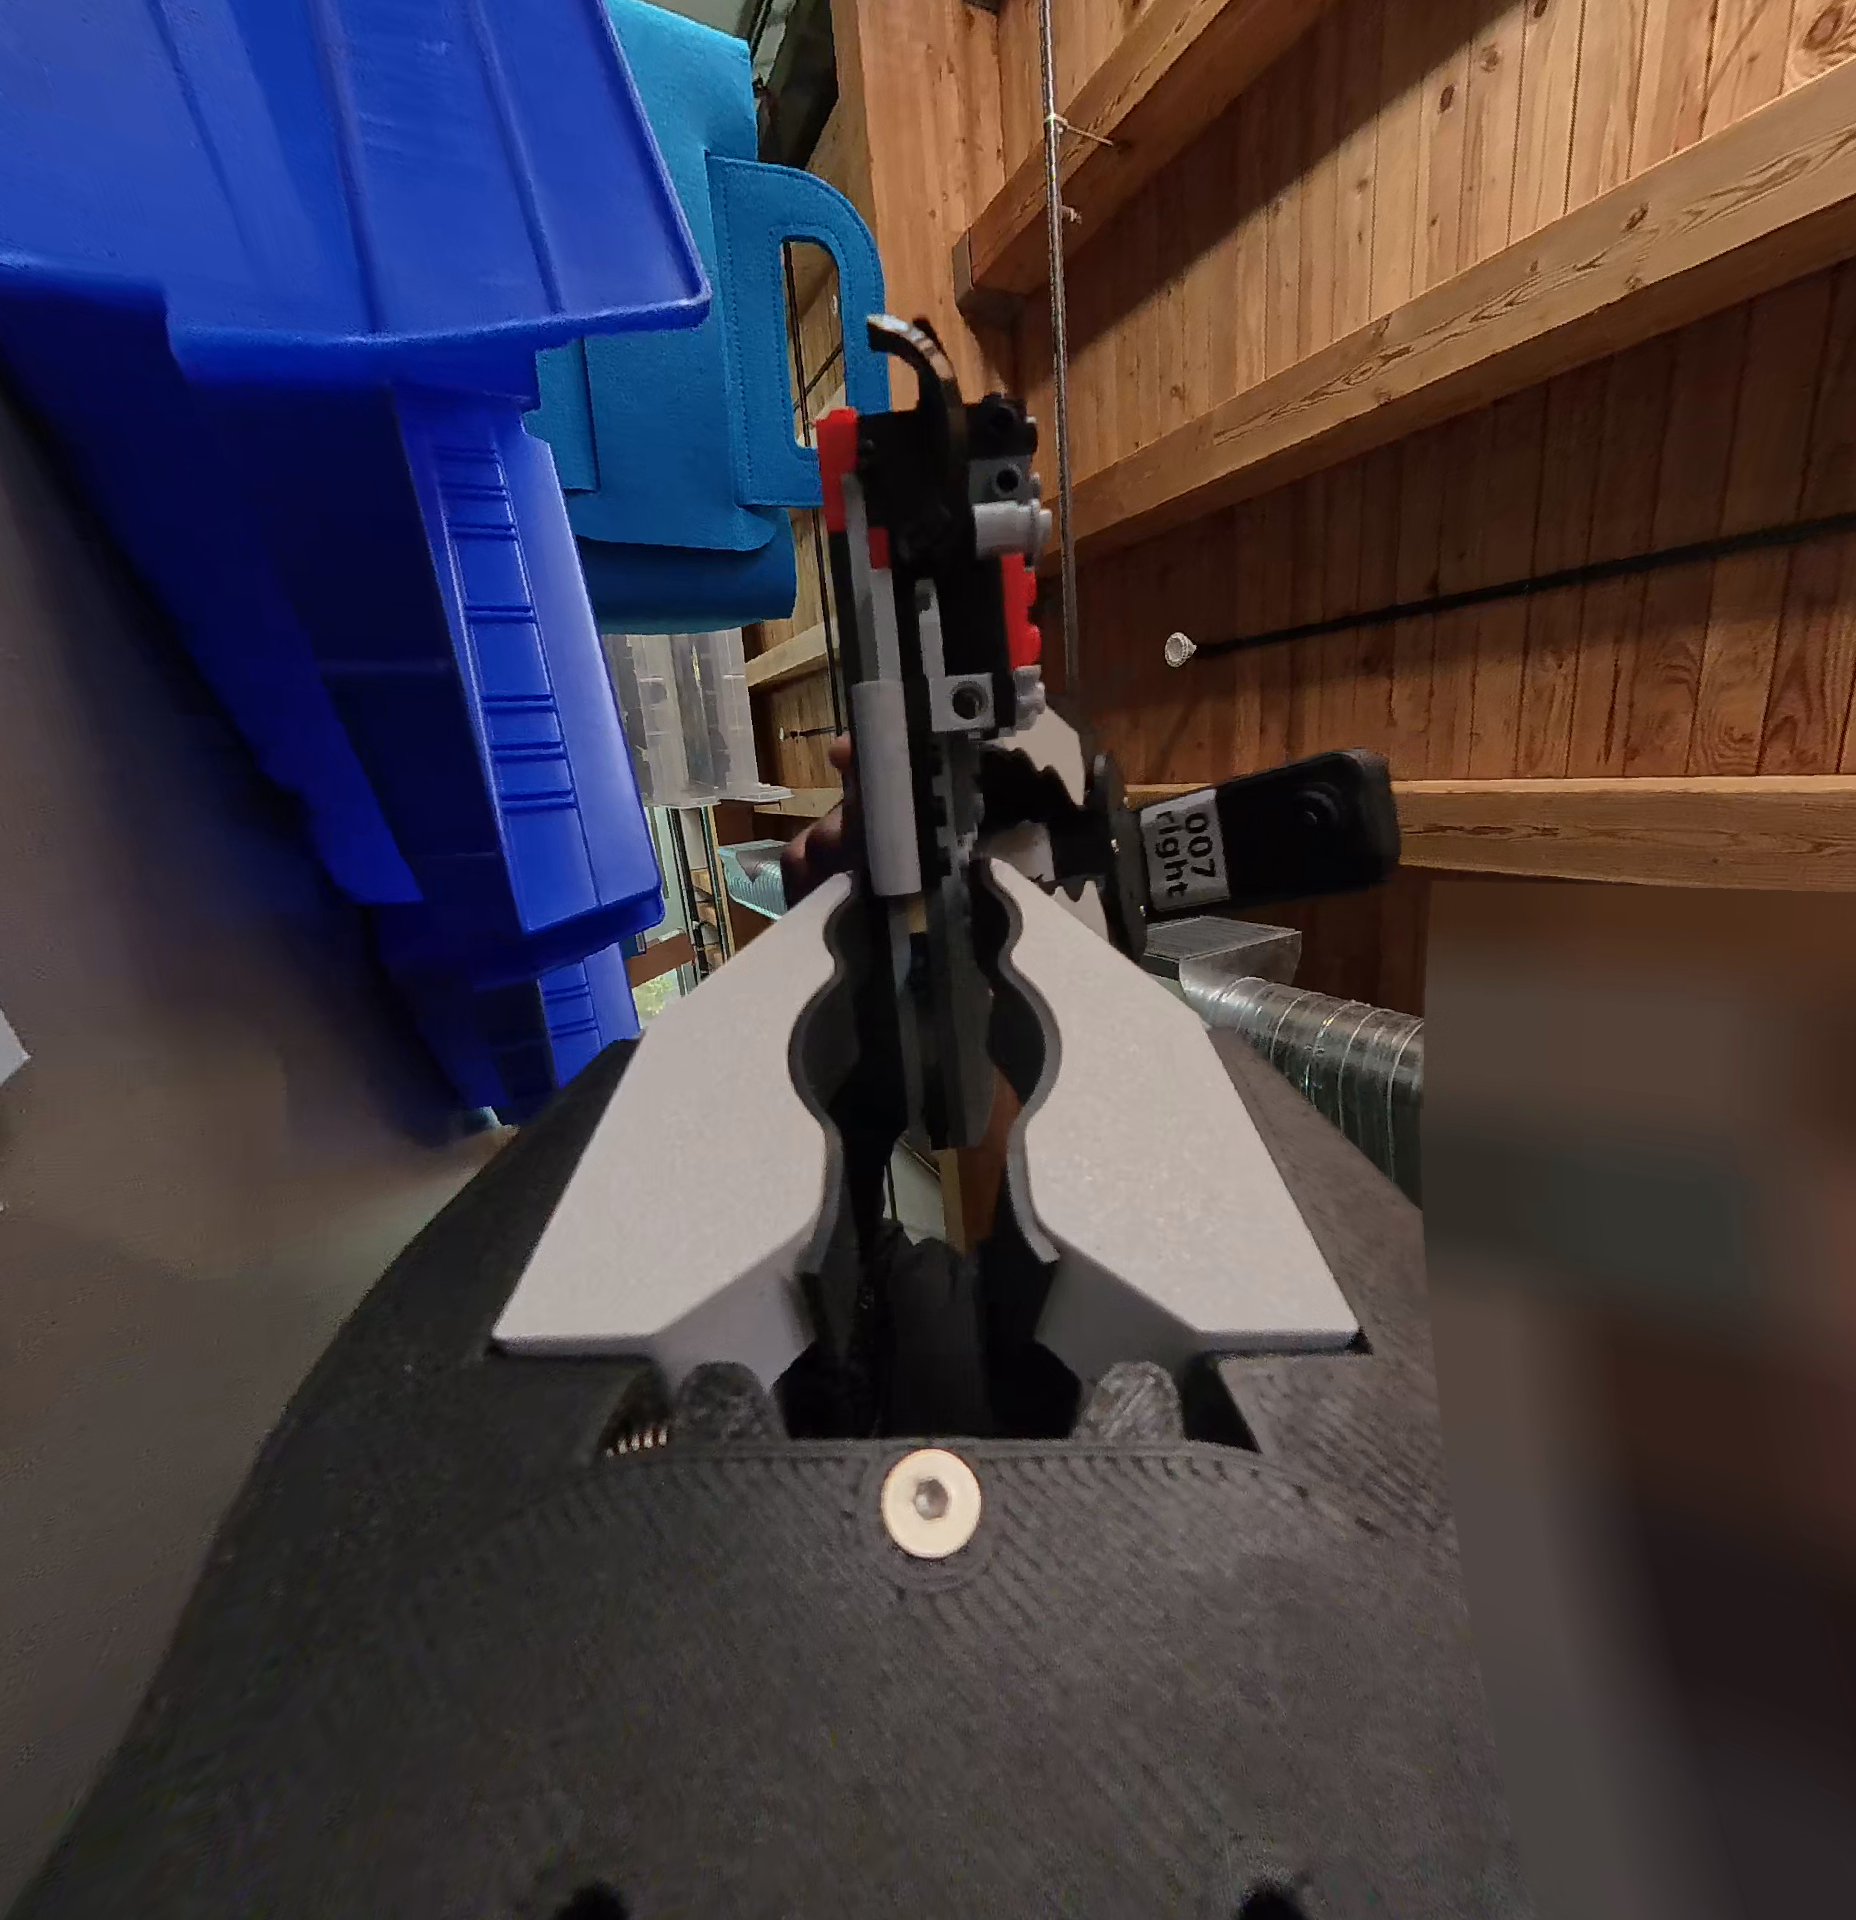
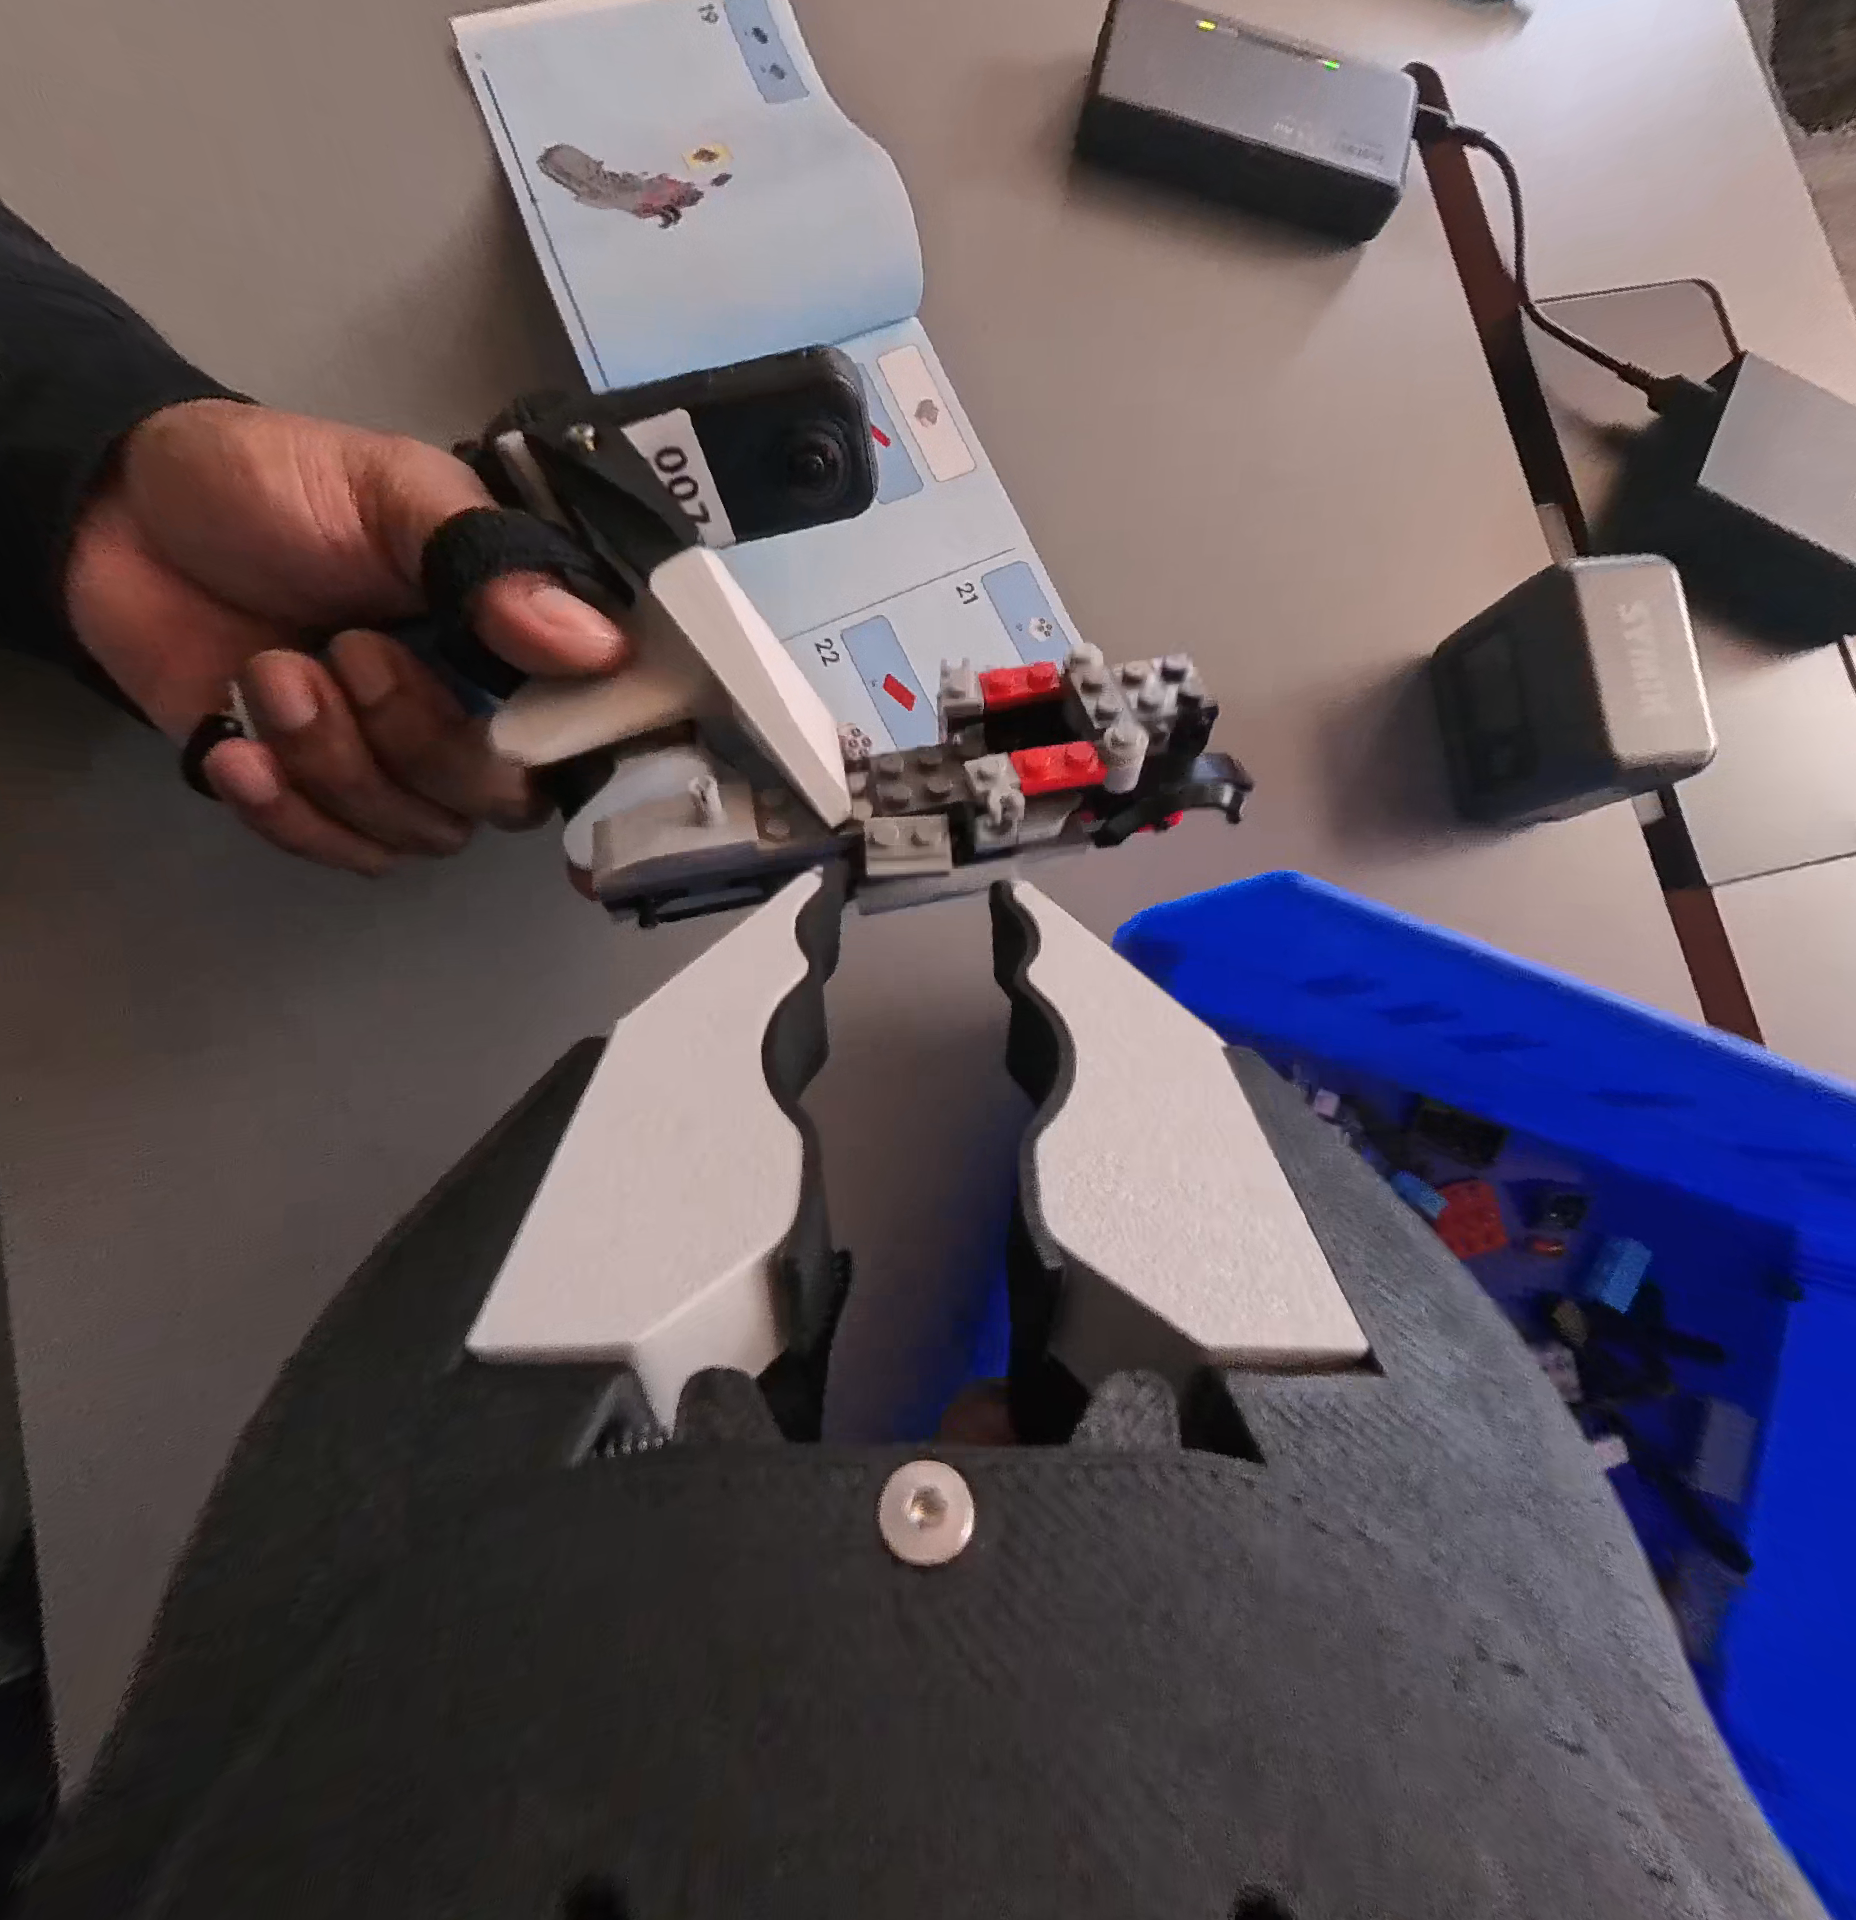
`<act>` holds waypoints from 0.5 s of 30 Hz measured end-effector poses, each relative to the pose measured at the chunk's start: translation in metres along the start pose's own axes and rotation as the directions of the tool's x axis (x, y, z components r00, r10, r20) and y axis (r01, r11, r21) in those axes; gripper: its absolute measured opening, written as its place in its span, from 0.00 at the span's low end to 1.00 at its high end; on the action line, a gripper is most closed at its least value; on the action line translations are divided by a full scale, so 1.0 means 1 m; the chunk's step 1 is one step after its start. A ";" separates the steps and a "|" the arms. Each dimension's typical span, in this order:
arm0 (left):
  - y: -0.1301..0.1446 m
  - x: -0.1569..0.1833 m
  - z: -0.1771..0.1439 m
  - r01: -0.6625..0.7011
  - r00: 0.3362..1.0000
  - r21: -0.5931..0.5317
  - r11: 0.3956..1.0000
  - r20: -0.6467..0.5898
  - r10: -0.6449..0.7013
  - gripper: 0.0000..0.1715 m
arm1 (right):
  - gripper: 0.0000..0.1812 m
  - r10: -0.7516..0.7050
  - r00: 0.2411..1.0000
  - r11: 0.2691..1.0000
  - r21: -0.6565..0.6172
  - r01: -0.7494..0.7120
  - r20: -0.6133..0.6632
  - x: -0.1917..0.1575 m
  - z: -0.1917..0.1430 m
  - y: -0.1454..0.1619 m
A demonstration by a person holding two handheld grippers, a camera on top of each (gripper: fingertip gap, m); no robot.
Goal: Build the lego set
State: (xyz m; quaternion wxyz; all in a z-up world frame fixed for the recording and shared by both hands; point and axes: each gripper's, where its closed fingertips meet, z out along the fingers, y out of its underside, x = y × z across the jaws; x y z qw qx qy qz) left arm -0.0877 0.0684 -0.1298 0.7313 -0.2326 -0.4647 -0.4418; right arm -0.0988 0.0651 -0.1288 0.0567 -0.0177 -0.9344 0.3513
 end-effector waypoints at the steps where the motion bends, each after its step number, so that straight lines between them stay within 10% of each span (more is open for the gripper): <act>1: 0.000 0.000 0.000 0.000 1.000 0.001 1.000 -0.002 0.000 0.11 | 0.17 0.026 1.000 1.000 0.013 -0.026 -0.004 -0.001 -0.001 0.001; 5: -0.003 0.002 -0.001 -0.007 1.000 0.008 1.000 -0.006 0.007 0.11 | 0.21 0.253 0.967 0.956 0.151 -0.250 -0.001 -0.001 -0.011 0.003; 15: 0.007 -0.004 0.003 -0.047 0.999 -0.038 0.998 0.021 0.047 0.11 | 0.21 0.713 0.614 0.527 0.320 -0.787 0.337 0.004 -0.008 0.005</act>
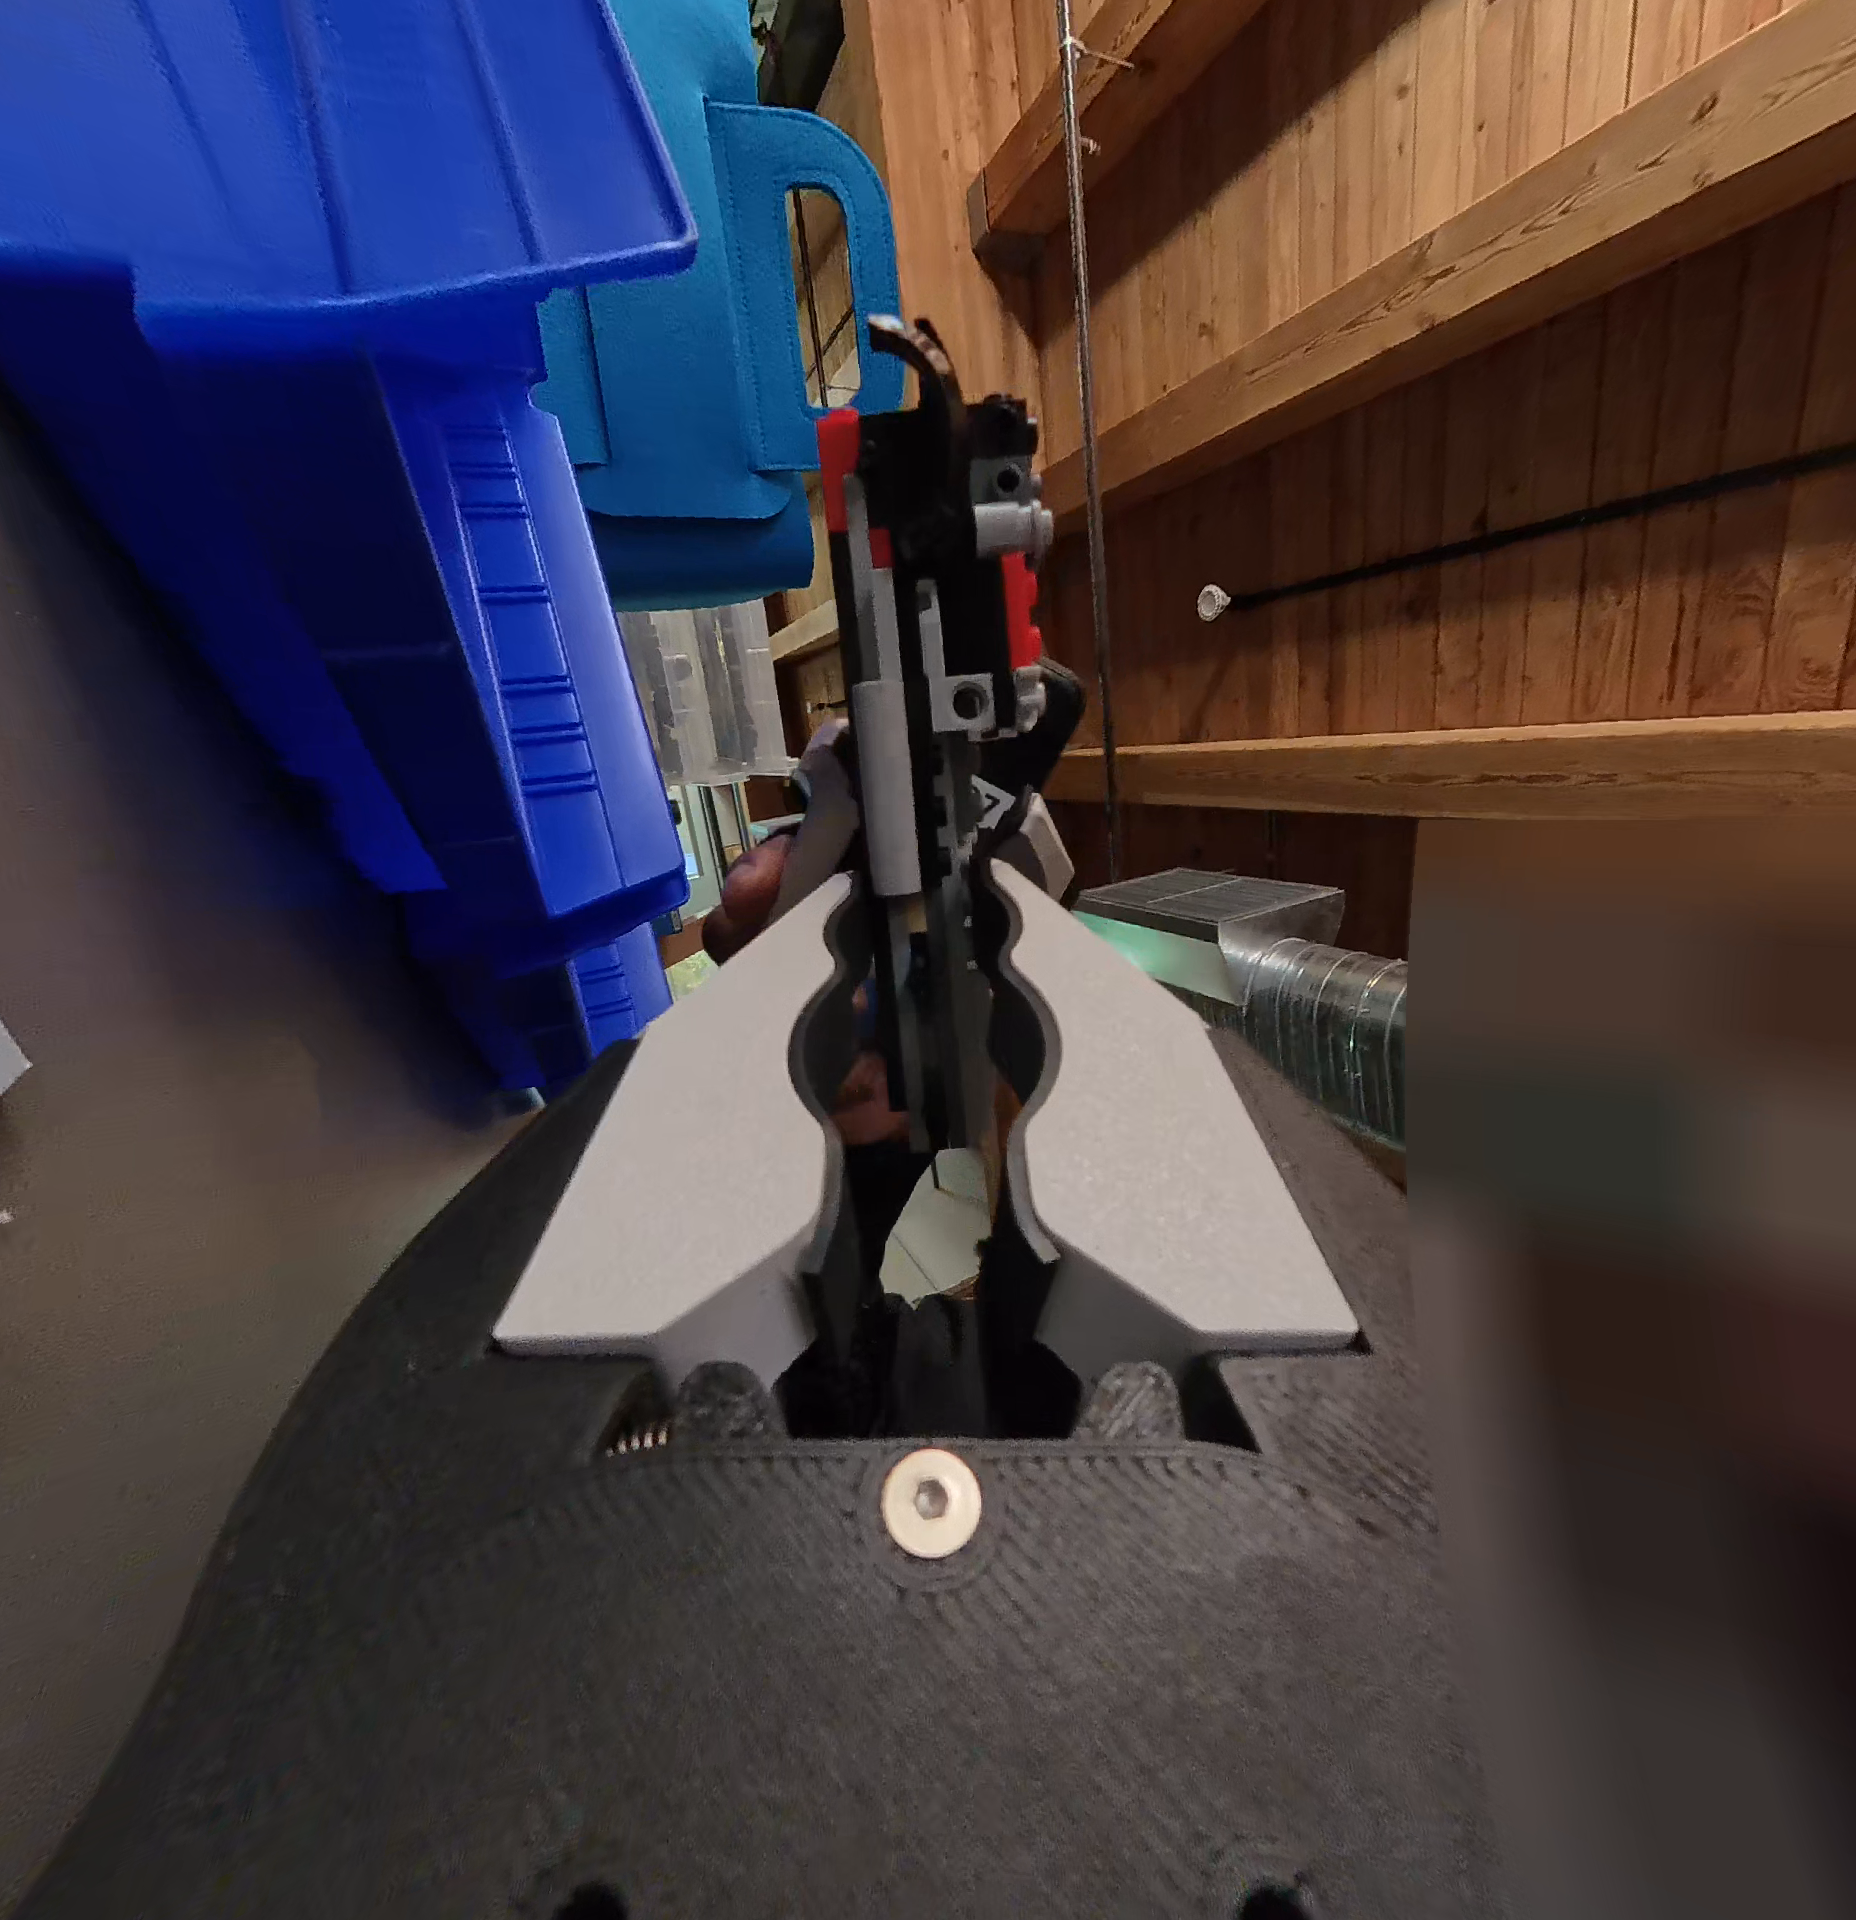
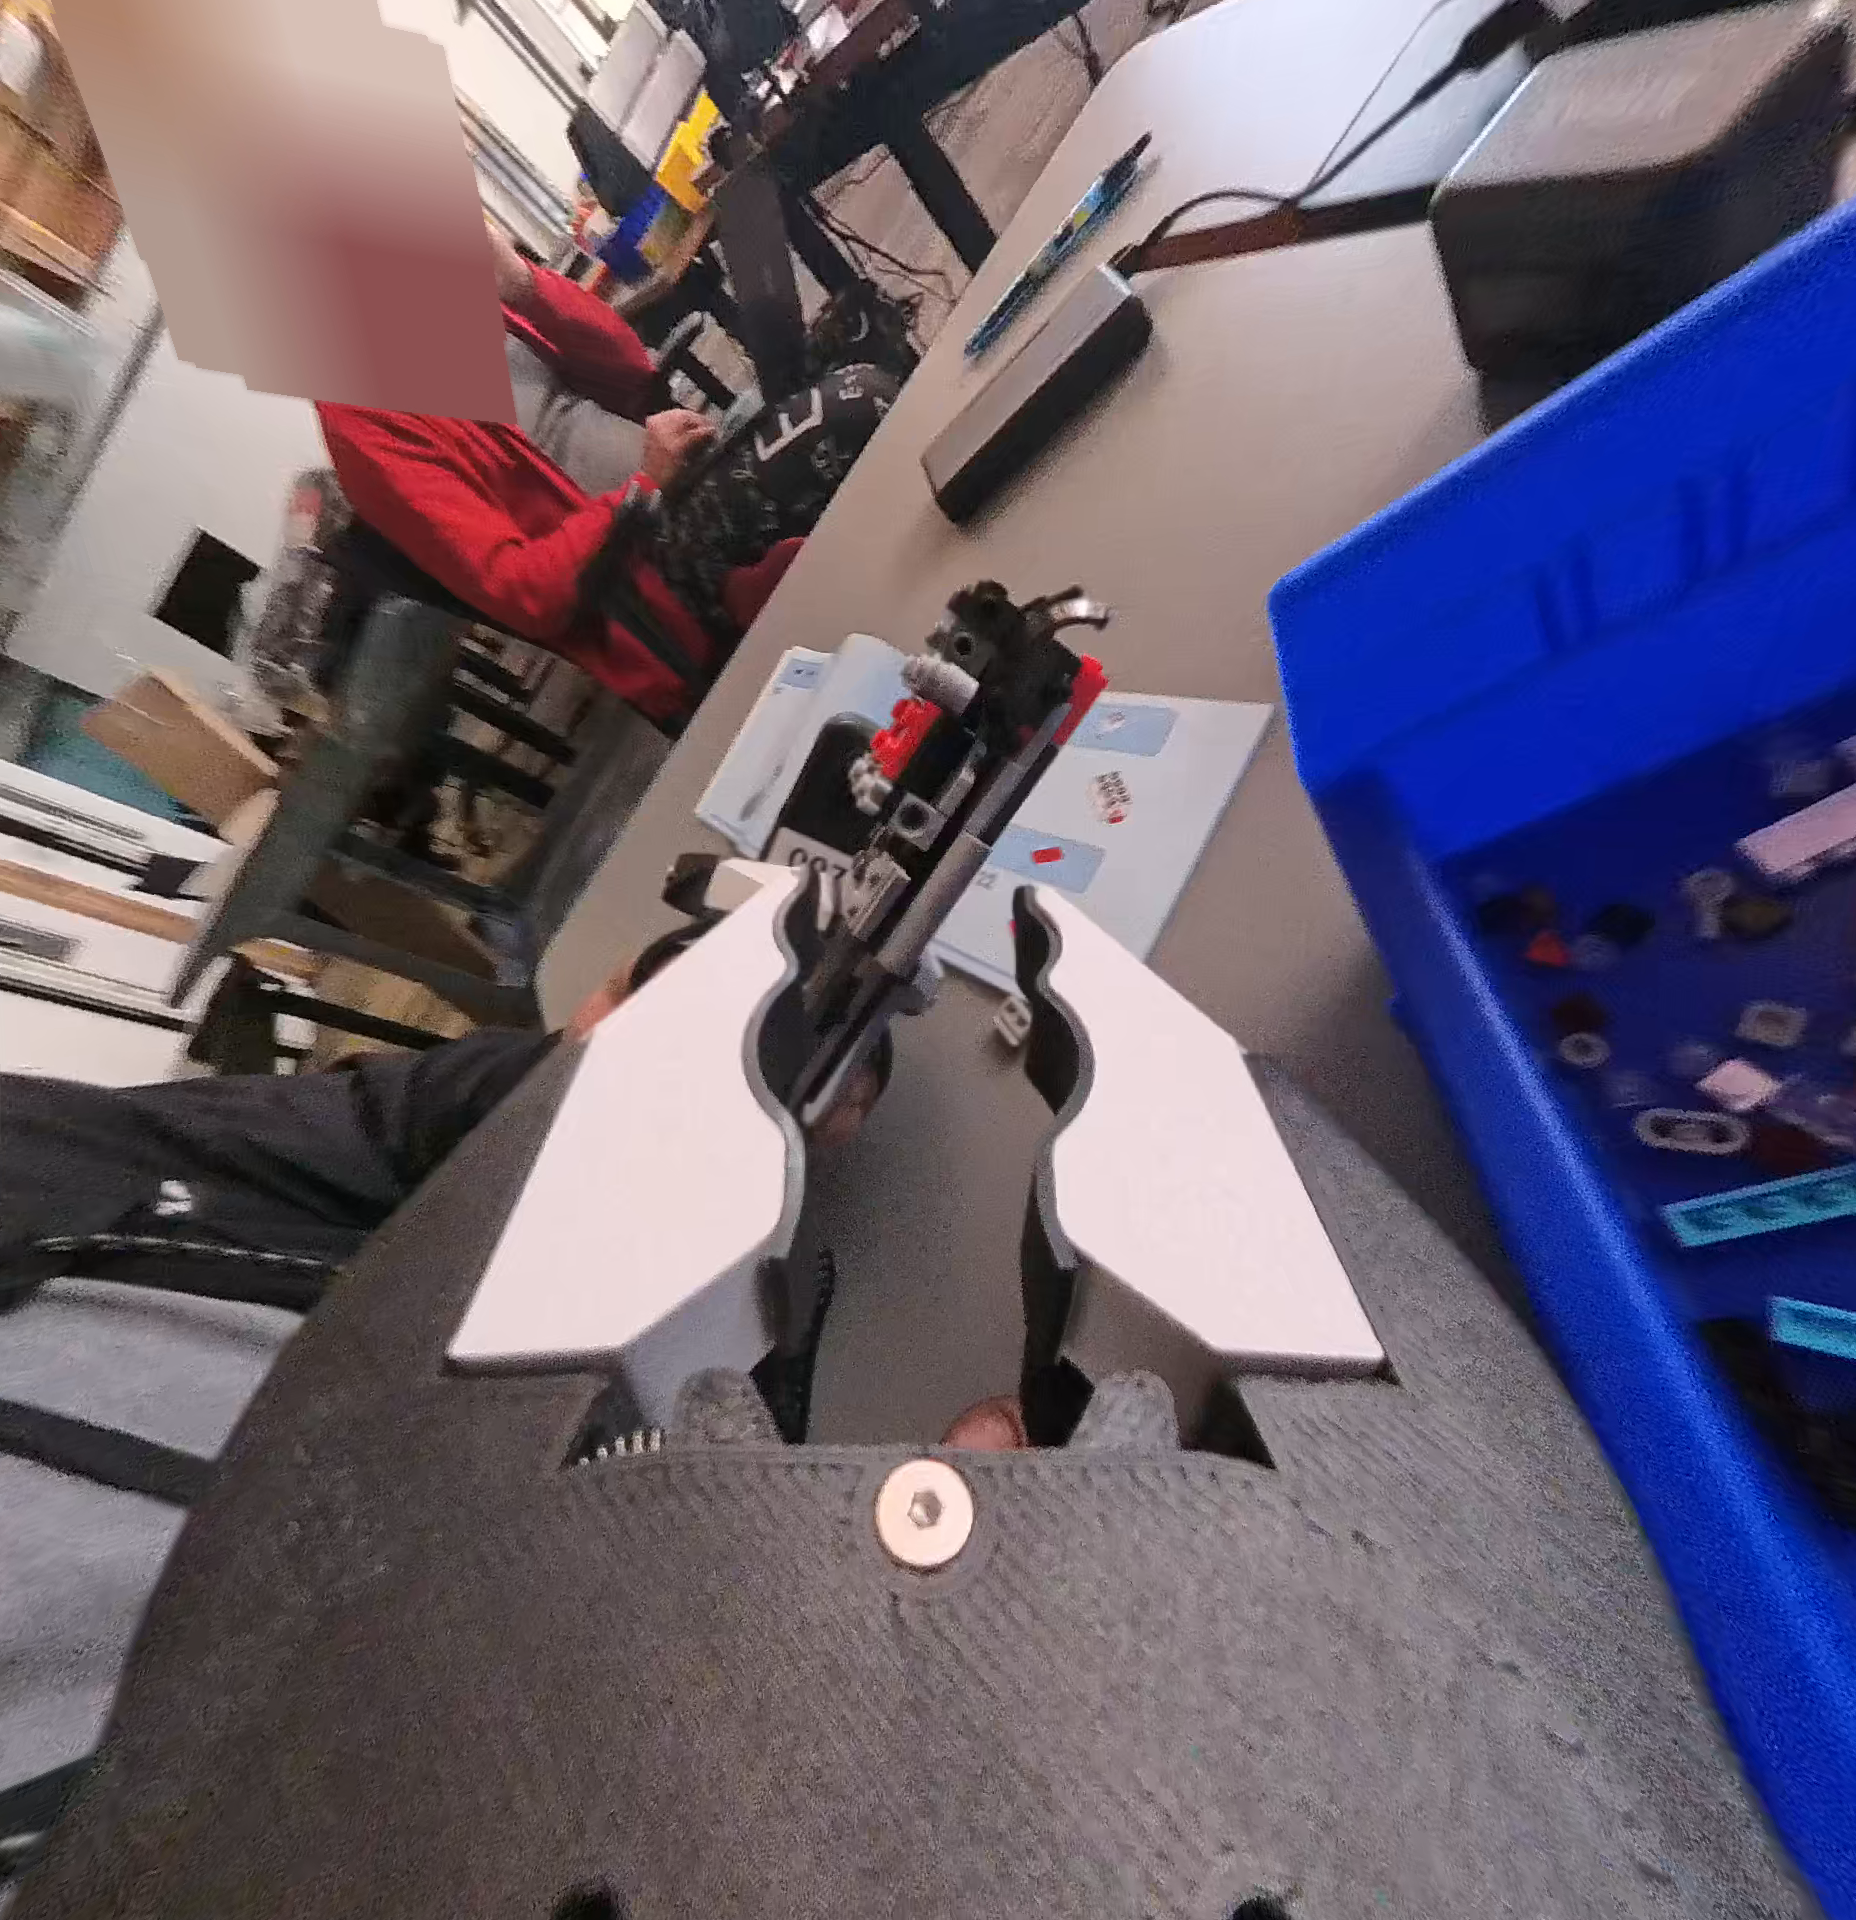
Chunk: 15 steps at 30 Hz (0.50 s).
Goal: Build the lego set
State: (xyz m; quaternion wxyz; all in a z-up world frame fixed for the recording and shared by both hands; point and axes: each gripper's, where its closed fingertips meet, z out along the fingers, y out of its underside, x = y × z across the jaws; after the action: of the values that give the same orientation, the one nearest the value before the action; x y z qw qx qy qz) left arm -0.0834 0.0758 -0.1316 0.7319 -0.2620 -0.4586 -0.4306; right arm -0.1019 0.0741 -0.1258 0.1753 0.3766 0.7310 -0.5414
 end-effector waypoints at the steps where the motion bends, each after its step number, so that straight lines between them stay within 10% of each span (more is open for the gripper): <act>1: 0.000 0.000 0.000 -0.007 1.000 -0.003 1.000 0.002 0.007 0.11 | 0.21 0.021 1.000 1.000 -0.006 -0.021 0.016 -0.001 0.001 0.002; 15: 0.004 0.001 0.002 -0.079 0.996 -0.052 0.996 0.028 0.080 0.11 | 0.14 0.066 0.995 0.998 -0.027 -0.064 0.069 -0.002 0.005 0.007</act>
State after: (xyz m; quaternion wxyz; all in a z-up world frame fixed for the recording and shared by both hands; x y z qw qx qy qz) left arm -0.0803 0.0792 -0.1298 0.7347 -0.3049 -0.4476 -0.4086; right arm -0.0961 0.0693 -0.1315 0.2230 0.3786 0.7186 -0.5391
